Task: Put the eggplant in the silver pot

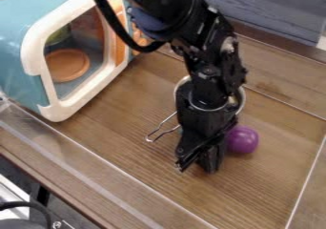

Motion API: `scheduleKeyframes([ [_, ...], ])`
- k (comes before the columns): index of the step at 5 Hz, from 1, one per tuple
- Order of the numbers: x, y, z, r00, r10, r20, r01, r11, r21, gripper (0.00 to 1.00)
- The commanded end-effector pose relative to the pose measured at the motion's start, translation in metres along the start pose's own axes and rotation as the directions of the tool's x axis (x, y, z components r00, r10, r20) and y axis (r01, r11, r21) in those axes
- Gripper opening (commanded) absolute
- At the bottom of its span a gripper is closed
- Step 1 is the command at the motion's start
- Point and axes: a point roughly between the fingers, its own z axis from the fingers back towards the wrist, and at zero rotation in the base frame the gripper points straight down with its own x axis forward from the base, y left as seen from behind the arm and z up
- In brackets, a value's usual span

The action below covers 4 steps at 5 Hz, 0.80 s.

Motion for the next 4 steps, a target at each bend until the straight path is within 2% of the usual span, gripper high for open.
scheduleKeyframes([
  [1,-0.0018,-0.0059,0.0110,1.000,-0.010,0.018,0.010,1.000,0.007,0.00],
  [2,-0.0018,-0.0041,0.0151,1.000,-0.016,0.025,0.015,0.999,0.052,0.00],
  [4,-0.0011,-0.0015,0.0207,0.999,-0.046,-0.004,0.046,0.989,0.142,0.00],
])
